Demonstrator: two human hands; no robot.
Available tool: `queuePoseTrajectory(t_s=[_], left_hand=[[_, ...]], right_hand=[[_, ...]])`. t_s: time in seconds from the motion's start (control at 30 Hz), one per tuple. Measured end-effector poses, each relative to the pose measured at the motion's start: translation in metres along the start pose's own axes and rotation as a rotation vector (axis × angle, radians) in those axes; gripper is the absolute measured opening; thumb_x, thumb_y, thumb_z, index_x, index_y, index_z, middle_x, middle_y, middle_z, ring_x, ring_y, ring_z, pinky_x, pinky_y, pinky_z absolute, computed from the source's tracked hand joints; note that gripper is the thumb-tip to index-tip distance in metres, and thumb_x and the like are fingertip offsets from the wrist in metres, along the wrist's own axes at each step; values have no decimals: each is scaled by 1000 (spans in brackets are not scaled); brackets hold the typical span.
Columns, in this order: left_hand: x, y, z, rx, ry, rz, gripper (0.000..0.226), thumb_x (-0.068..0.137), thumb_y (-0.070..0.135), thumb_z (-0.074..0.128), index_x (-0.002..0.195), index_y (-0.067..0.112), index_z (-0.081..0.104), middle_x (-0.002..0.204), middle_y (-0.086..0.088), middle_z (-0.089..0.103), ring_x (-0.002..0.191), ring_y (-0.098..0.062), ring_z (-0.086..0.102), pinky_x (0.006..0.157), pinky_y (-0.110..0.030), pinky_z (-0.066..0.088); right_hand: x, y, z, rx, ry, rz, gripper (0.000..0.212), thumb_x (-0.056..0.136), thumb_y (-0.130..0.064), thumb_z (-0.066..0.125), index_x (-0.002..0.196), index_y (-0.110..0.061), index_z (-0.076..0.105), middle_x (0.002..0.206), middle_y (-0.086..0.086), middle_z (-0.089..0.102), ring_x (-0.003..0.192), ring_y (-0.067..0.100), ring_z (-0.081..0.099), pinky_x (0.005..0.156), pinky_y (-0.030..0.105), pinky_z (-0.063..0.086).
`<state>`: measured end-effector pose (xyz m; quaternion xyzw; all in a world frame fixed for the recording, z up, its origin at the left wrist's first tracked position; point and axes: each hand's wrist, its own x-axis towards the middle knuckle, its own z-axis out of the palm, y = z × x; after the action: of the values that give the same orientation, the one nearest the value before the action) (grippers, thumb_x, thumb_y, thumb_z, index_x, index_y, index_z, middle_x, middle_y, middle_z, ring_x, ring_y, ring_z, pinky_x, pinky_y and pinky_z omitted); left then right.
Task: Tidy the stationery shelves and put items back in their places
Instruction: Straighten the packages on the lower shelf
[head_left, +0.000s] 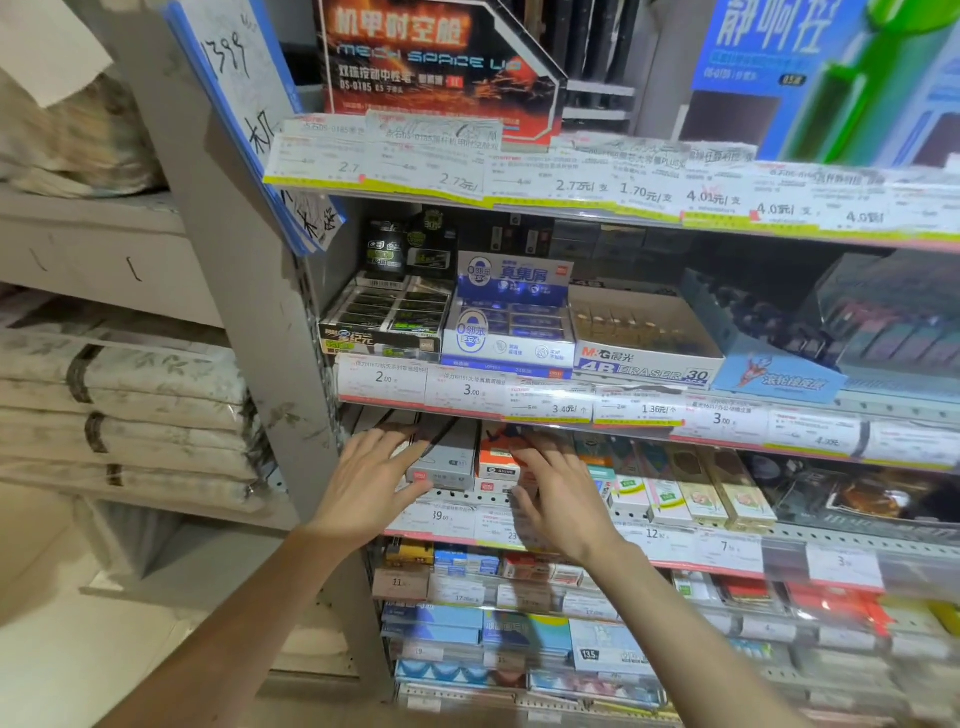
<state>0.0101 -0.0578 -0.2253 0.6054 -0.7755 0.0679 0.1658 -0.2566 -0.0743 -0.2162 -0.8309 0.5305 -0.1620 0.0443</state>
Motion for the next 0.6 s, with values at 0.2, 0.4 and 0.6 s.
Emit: queuePoseTrajectory(t_s=[0.2,0.4,0.6], left_hand=[[7,10,3,-28,-9,19,54,92,55,53,133,21,58,116,1,63,108,-25,52,96,-35,34],[11,16,3,-33,-25,-26,54,93,55,53,134,21,57,120,-5,63,112,-30,51,98,-40,37],[13,19,2,-33,-17,-52,51,93,52,54,134,21,58,123,-5,62,114,-30,49,99,-40,36]], right_hand=[[1,-7,2,26,50,35,39,97,-26,55,136,-20,54,142,4,51,130,30,41,109,38,36],[1,-9,3,35,39,52,40,99,-27,53,138,-21,51,144,3,48,131,28,38,110,36,35],[1,-6,3,50,53,55,38,98,-29,55,135,-21,54,142,3,51,131,29,39,108,38,37]])
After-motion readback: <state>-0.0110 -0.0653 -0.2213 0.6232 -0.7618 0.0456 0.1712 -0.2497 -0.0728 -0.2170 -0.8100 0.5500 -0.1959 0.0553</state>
